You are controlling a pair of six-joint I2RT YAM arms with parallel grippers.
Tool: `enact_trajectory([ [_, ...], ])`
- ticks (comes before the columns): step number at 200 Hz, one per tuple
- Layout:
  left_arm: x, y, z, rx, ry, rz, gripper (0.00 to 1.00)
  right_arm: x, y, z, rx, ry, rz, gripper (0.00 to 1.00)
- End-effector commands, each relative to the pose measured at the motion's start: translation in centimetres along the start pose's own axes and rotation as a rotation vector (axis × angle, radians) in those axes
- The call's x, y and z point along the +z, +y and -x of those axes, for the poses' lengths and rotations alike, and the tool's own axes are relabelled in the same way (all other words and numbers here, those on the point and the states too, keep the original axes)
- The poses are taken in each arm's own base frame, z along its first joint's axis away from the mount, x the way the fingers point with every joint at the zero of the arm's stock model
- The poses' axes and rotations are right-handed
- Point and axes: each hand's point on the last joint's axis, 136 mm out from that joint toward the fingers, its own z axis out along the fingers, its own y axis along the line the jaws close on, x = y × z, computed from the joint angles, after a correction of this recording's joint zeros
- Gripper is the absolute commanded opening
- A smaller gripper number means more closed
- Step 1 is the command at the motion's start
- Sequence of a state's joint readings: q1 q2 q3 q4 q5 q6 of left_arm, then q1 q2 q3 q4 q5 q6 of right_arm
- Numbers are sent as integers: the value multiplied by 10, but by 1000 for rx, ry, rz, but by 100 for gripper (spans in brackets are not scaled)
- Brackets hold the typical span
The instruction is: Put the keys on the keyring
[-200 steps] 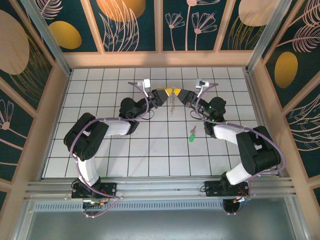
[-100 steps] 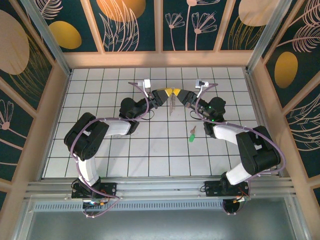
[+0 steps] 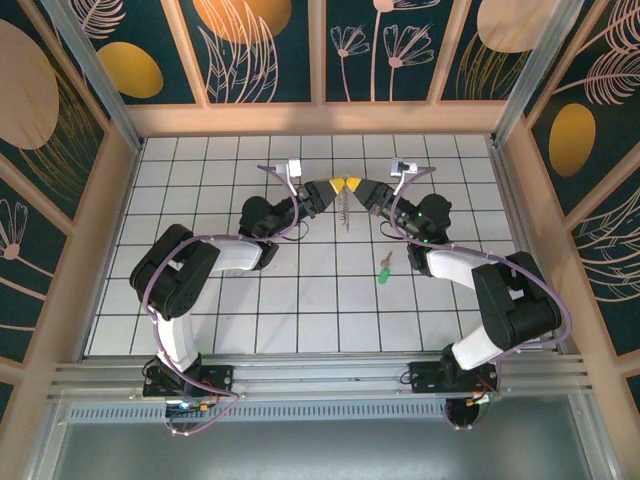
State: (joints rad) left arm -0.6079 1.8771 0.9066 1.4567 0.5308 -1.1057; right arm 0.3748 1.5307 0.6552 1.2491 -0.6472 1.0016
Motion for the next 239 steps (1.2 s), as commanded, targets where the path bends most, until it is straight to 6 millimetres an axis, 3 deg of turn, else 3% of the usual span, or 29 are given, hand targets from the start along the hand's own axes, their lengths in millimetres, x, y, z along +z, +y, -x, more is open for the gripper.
enact_trajectory([
  [1, 0, -10, -2, 19, 11, -57, 18, 7, 17, 13, -57, -29, 51, 0],
  [84, 4, -9, 0, 26, 10, -62, 17, 6, 17, 10, -58, -15, 52, 0],
  [123, 5, -9, 1, 28, 4, -64, 22, 6, 17, 8, -58, -12, 51, 0],
  [203, 6, -13, 4, 36, -5, -78, 19, 5, 15, 7, -58, -9, 45, 0],
  [239, 6, -12, 4, 36, -5, -81, 10, 6, 14, 7, -57, -8, 44, 0],
])
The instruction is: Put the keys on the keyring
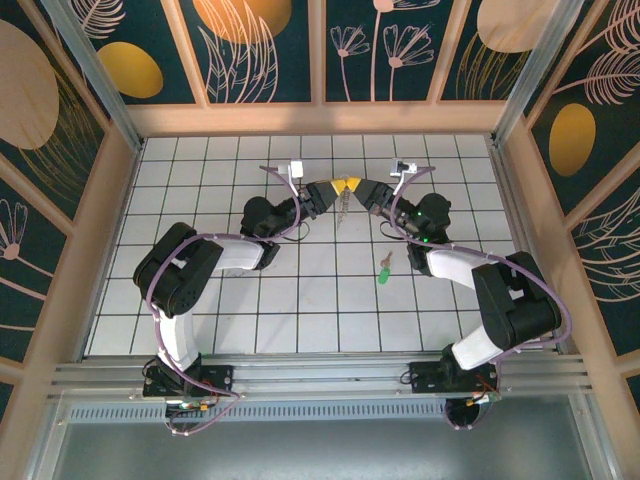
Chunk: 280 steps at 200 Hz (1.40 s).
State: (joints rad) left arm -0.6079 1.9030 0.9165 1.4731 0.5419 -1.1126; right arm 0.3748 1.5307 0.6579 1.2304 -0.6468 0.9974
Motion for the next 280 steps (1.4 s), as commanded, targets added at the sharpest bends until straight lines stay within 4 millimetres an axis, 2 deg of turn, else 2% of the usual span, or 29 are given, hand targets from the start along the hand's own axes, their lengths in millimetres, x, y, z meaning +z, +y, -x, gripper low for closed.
enact_trajectory([
  [1, 5, -17, 7, 43, -14, -75, 10, 5, 17, 8, -63, -14, 56, 0],
  [48, 4, -18, 7, 45, -13, -79, 0, 5, 17, 8, -64, -13, 53, 0],
  [86, 3, -15, 5, 52, -10, -71, 0, 5, 16, 9, -67, -8, 42, 0],
  [94, 3, -15, 5, 55, -10, -70, 0, 5, 16, 10, -69, -9, 32, 10],
  [104, 2, -13, 4, 58, -9, -61, 0, 2, 16, 13, -75, -17, 17, 29],
  [119, 1, -11, 3, 61, -8, -48, 0, -7, 17, 20, -85, -35, -6, 46],
  [137, -2, -9, 0, 67, -4, -34, 0, -22, 15, 25, -99, -59, -55, 56],
  [169, -9, -14, -2, 96, 3, -28, 0, -48, 9, 23, -130, -76, -179, 63],
  [210, -18, -20, -2, 131, 4, 14, 0, -84, -21, 6, -110, -65, -423, 75],
  [230, -26, -26, 1, 165, -14, 41, 0, -100, -42, -5, -71, -41, -558, 76],
  [238, -29, -21, -1, 171, -13, 68, 0, -109, -53, -10, -55, -33, -627, 76],
  [243, -31, -30, 4, 186, -24, 62, 0, -115, -61, -14, -39, -27, -671, 76],
  [280, -39, -30, 3, 209, -6, 127, 0, -152, -107, -44, 58, 11, -911, 74],
])
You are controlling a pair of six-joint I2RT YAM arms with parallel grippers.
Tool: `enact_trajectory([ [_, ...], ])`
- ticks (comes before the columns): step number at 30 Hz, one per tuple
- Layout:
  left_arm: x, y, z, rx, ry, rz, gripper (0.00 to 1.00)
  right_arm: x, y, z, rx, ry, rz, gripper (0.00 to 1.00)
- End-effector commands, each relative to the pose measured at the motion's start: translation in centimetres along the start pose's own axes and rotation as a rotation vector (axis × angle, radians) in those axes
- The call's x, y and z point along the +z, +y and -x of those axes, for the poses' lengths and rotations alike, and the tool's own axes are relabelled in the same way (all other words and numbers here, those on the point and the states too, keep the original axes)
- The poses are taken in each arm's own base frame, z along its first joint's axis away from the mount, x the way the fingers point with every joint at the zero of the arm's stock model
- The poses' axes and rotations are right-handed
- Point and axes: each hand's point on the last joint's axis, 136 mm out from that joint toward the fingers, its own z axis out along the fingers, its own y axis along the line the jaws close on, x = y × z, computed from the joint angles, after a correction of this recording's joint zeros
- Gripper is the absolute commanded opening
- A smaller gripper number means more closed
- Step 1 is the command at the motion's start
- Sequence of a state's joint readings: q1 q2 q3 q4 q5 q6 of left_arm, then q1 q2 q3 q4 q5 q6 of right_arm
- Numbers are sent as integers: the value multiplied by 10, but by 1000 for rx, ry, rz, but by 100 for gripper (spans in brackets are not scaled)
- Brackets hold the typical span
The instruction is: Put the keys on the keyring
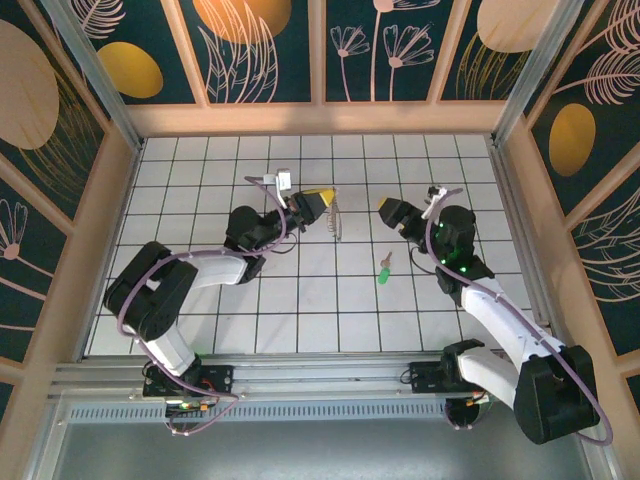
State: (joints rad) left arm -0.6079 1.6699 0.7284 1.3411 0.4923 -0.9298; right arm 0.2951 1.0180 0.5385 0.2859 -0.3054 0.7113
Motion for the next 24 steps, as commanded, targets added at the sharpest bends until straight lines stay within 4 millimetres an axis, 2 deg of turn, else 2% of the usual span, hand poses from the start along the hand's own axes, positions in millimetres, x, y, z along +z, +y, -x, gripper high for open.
enact_trajectory([
  [1, -5, -5, 5, 69, -4, 37, 0, -6, -67, -37, 50, 83, -278, 74],
  [5, -18, -10, 6, 86, -30, 45, 0, -7, -98, -62, 46, 130, -411, 70],
  [9, -21, -9, 1, 83, -14, 47, 0, -5, -117, -81, 21, 173, -503, 66],
  [12, -21, -9, -1, 71, -10, 36, 0, -4, -122, -88, 0, 182, -539, 66],
  [20, -15, -2, -7, 69, 13, 28, 0, -6, -133, -90, -65, 197, -635, 63],
  [24, -15, 1, -9, 55, 3, 20, 0, -3, -135, -95, -125, 242, -687, 58],
])
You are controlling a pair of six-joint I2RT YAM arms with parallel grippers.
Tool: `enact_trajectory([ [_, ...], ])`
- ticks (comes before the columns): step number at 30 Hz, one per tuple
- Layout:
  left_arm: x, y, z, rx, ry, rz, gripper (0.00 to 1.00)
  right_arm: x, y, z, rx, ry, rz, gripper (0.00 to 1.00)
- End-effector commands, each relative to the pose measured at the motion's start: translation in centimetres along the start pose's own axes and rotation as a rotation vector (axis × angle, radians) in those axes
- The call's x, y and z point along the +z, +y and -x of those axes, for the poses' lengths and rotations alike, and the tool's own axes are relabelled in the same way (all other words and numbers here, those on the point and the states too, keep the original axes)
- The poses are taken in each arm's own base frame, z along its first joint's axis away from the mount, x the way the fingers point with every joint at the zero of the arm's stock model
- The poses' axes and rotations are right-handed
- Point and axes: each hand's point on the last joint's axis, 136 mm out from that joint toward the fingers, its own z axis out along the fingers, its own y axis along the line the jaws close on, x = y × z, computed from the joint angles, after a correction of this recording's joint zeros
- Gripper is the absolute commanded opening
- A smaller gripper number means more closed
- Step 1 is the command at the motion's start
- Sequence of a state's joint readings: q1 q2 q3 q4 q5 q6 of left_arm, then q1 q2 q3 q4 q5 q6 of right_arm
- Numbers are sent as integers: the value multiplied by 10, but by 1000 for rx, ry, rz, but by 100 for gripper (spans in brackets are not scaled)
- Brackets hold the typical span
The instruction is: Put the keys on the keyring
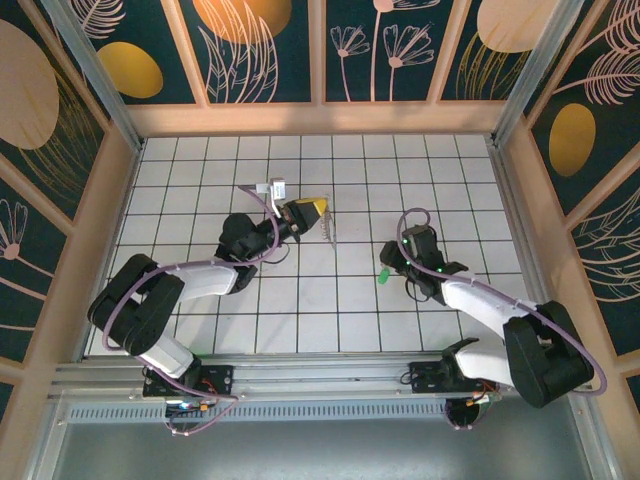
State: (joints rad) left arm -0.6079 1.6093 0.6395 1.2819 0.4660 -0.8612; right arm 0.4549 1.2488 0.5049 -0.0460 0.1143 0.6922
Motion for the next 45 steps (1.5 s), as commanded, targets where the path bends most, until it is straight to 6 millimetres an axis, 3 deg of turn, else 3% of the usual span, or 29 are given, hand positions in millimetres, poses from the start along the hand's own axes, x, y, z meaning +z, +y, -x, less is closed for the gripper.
enact_trajectory([
  [1, 4, -9, 6, 25, -26, -60, 0, 1, -1, 3, -89, 0, -93, 57],
  [24, 9, -12, 15, 3, -60, -122, 0, 13, 0, -8, -278, 55, -250, 41],
  [36, 9, 4, 8, -20, -47, -99, 0, 27, 13, -17, -347, 81, -264, 30],
  [45, 10, 5, 8, -32, -44, -110, 0, 31, 5, -24, -364, 101, -293, 22],
])
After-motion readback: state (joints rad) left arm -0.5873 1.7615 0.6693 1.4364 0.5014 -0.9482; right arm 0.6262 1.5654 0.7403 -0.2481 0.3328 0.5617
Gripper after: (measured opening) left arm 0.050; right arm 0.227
